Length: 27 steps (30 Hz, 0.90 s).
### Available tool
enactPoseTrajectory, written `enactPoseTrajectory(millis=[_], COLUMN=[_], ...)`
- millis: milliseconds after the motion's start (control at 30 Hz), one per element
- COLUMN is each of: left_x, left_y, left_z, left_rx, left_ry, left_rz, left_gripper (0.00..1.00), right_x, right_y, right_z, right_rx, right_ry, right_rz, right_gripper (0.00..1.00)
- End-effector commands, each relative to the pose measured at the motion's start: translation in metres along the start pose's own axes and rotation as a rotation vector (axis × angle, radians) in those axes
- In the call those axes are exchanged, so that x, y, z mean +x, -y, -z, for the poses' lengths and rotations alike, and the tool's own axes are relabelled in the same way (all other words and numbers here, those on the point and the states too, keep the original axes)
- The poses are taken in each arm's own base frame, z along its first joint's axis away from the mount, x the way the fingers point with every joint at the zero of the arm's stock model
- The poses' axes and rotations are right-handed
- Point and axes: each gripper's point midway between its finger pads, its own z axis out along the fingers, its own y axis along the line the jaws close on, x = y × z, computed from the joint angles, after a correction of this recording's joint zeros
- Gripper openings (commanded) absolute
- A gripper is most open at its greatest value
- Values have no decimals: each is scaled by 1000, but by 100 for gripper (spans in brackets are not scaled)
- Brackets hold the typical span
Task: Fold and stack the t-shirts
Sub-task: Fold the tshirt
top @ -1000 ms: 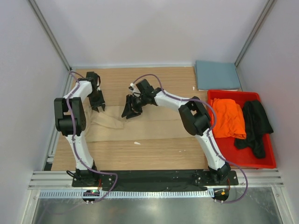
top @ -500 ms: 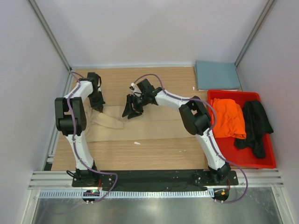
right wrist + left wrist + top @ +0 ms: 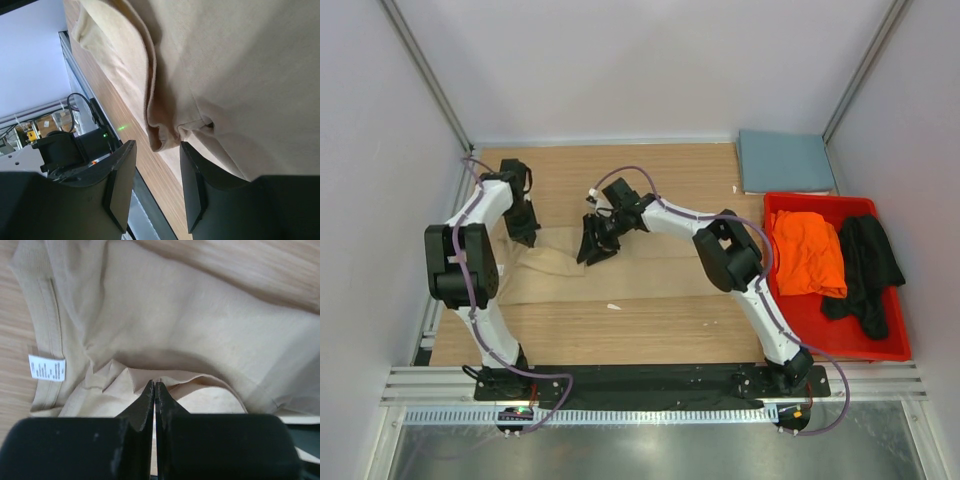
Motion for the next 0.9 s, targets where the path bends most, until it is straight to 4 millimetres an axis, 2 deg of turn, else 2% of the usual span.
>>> enactPoseTrajectory(millis=[0,133,233,300,333,400,533,600,867], left_x=[7,15,19,26,28,39,72,79,110], left_y=[-5,-7,-8,-10,-10,-12,-23,-24,-38], left_z=[20,22,25,26,30,29,28,35,46], left_rx=[-12,-12,-10,-18,-15,-20,-63,-58,-131], left_ry=[36,30,31,18,25,10,-31,-16,-37], left_rz=[25,33,44,57,79,105,199,266,398], left_gripper=[0,0,0,0,0,0,0,0,0], right_x=[-5,-4,-5,-4,-4,-1,3,6,9], right_y=[-15,-12,-14,-15,-14,-18,-25,-24,-29], right_z=[1,-5,-4,-5,-4,-6,-4,-3,2], right_rx=[-19,-2,1,-1,0,-22,-24,-20,7], right_ry=[5,-3,2,0,-1,-11,-13,-16,-17], right_rz=[62,65,72,70,64,60,67,65,78], right_gripper=[46,43,38,26,24,17,9,2,1])
